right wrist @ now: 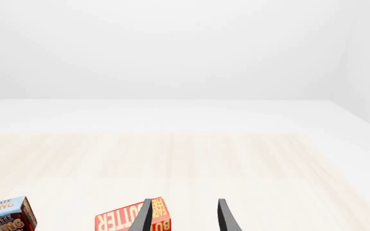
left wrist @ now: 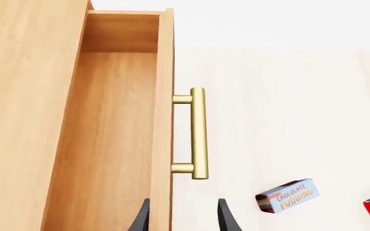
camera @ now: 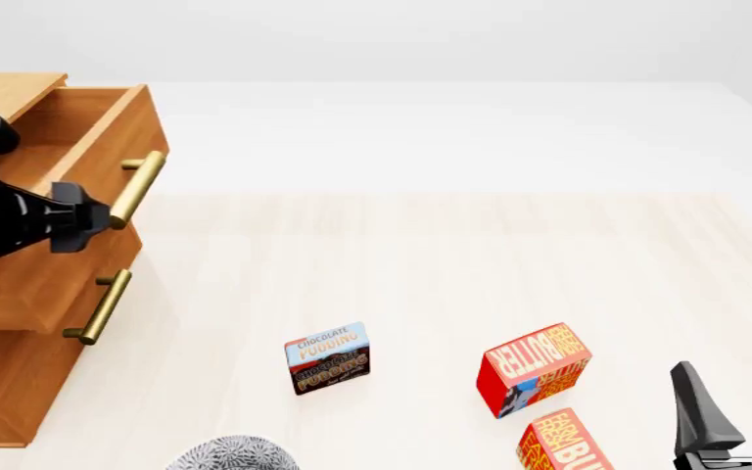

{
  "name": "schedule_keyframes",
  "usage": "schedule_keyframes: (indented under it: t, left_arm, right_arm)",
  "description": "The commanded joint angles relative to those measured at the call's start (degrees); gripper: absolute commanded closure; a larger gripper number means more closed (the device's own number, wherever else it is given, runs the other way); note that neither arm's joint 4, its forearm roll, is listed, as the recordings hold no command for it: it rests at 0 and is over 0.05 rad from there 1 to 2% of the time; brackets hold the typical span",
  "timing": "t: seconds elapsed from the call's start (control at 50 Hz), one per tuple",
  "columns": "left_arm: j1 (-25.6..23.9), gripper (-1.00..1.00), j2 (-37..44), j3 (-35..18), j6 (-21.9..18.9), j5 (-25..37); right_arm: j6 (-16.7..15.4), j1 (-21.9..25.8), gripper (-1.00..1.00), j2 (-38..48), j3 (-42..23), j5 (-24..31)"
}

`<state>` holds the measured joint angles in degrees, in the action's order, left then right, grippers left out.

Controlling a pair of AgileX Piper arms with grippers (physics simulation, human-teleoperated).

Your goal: Put the chocolate pudding in the top drawer of the cabinet and close it.

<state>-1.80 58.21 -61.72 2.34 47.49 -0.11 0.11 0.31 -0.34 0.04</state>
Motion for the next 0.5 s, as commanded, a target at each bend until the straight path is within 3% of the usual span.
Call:
schedule_keyframes:
  t: [0.02,0.5]
  left_arm:
    - [-1.25,-1.0,0.82,0.64,-0.41,-0.68]
    - [-5.87,-1.0,2.61,2.17,2.11,-2.46]
  right_arm:
    - [0.01,-0.01,-1.0,0.0,0.0,0.0]
    - [0.0,-0.01,-1.0,0.0,0.0,0.0]
